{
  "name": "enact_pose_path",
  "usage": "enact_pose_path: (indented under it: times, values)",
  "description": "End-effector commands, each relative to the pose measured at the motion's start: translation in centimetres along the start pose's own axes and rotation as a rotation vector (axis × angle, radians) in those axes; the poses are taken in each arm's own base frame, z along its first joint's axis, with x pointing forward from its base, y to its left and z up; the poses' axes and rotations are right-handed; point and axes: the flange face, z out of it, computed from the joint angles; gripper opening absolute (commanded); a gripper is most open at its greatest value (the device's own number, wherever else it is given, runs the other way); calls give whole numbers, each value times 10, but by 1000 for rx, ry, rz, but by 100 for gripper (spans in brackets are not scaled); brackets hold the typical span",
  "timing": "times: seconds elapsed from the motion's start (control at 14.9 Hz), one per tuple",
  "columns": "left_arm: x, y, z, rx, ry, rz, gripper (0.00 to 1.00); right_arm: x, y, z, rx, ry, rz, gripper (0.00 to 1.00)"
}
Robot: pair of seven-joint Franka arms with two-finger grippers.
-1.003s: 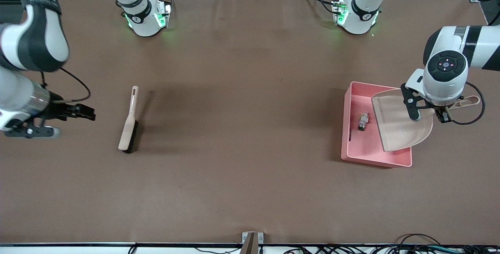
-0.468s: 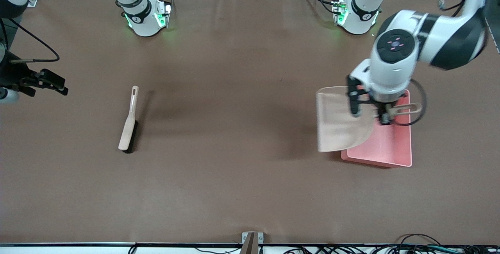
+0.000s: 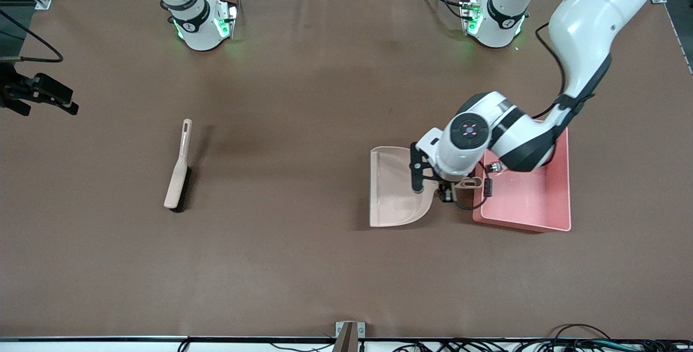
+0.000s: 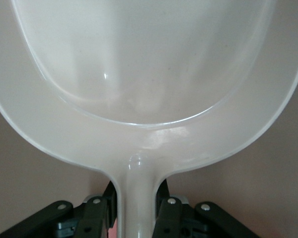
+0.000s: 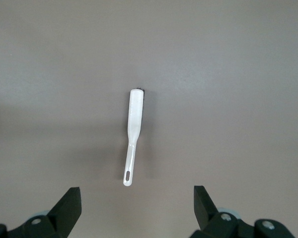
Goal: Clean e-waste and dump in bin
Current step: 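Lower the dustpan onto the table beside the bin with the left gripper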
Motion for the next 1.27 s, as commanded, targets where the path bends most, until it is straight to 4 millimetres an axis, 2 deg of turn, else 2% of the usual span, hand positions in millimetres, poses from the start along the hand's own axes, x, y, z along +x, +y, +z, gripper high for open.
enact_pose_path:
  times: [0.0, 0.07, 0.2, 0.4, 0.47, 0.54, 0.6, 0.74, 0.8, 0.87, 0.94, 1.07, 1.14, 1.2]
  values:
    - [19, -4, 12, 29, -41, -18, 2, -3, 4, -5, -15, -5, 25, 100]
    - [26, -2, 22, 36, -47, -11, 2, -3, 8, -5, -15, -5, 32, 100]
    - [40, 1, 30, 62, -56, 14, 2, -3, 11, -5, -16, -5, 37, 100]
    - [49, 3, 31, 70, -63, 24, 3, -3, 4, -3, -20, -10, 23, 100]
    - [51, 4, 35, 64, -62, 24, 16, -2, 1, -3, -23, -8, 17, 100]
    - [51, 4, 41, 58, -56, 23, 46, -2, -1, -3, -37, -7, 11, 100]
    - [51, 1, 43, 67, -35, 33, 97, -2, -2, -3, -64, -9, 7, 100]
    - [49, -3, 40, 79, -17, 16, 100, -2, 1, -4, -78, -8, 13, 100]
    - [44, -15, 24, 100, -10, -6, 100, -2, 3, -4, -74, -9, 18, 100]
    - [33, -32, 7, 122, -5, -38, 100, -2, 3, -4, -69, -10, 19, 100]
    - [18, -42, -3, 80, -32, -86, 100, -2, 3, -4, -66, -9, 19, 100]
    - [-5, -67, -42, 38, -29, -191, 100, -2, 3, -5, -65, -6, 19, 100]
    - [-21, -73, -53, 26, -31, -228, 100, -2, 3, -5, -65, -6, 19, 100]
    - [-44, -78, -78, 41, -39, -274, 100, -2, 2, -5, -63, -7, 19, 100]
